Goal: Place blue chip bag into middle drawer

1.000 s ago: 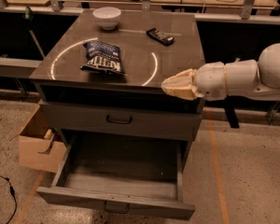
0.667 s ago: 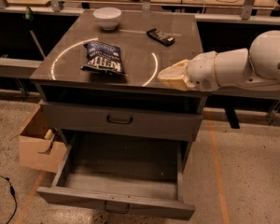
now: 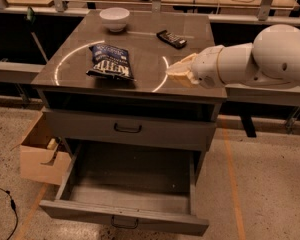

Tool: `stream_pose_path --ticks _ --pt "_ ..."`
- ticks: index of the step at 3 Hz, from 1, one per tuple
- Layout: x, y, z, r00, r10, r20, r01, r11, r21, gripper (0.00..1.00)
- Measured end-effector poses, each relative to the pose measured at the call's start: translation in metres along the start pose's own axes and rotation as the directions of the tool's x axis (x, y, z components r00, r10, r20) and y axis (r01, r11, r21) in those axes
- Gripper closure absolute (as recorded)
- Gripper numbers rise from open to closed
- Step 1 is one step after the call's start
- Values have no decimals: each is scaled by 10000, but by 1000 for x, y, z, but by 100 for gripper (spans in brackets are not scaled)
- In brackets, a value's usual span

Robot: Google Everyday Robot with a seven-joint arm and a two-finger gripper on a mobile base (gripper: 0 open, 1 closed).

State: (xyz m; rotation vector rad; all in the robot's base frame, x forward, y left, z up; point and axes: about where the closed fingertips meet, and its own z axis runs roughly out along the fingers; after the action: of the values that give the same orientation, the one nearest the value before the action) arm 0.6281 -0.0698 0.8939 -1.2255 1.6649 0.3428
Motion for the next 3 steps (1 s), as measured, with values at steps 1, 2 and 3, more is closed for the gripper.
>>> stream_pose_path --ticks 1,2,3 --pt "-3 0 2 10000 -18 44 18 10000 -78 10" --pt "-10 -10 7 9996 201 174 -203 9997 101 0" --pt "-17 -19 15 9969 750 245 -756 9968 265 5"
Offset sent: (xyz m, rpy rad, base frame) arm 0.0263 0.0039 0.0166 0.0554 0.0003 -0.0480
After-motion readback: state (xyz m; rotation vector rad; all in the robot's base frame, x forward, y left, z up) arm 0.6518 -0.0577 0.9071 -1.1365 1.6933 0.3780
